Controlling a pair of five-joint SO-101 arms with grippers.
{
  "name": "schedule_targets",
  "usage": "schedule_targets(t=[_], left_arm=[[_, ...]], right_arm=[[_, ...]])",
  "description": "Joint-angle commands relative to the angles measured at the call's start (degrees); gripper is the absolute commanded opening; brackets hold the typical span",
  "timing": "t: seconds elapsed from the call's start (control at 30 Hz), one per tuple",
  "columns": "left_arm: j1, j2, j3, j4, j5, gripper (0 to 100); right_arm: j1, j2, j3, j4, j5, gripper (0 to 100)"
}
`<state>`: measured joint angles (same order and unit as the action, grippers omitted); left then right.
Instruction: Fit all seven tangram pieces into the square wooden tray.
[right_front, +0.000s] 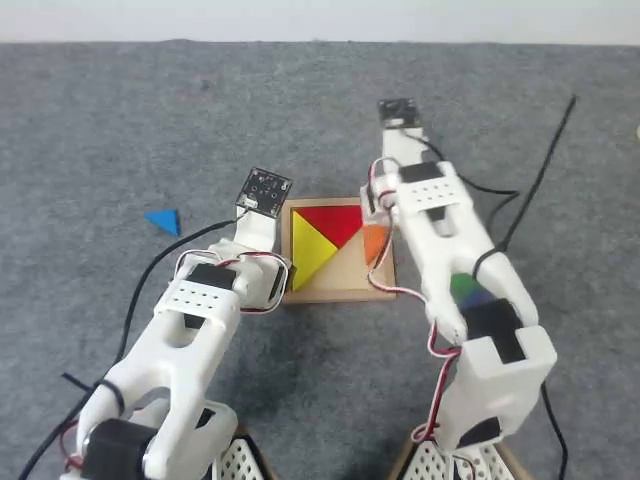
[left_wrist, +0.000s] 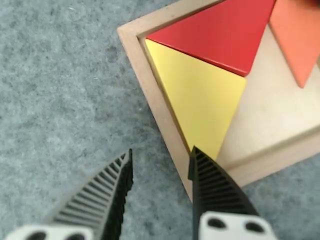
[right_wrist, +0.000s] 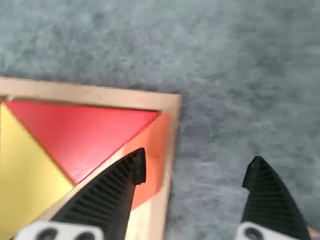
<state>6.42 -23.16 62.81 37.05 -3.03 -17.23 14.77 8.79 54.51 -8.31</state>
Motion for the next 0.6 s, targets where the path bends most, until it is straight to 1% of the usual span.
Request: schedule_targets(t=[0.0,0.23,0.57], left_arm=[[0.4,-2.1,-0.4,-1.1,-0.3,18],[0.4,-2.1,-0.4,-1.1,-0.3,18],[0.3,-2.1,-0.4,-1.1,-0.3,18]], right_arm=[[2.2,-1.2,-4.1,1.3,-0.3,31.0],[1.6,1.5,-3.5,0.9,-0.3,31.0],[-2.8,6.5,-4.0,1.0,-0.3,31.0]])
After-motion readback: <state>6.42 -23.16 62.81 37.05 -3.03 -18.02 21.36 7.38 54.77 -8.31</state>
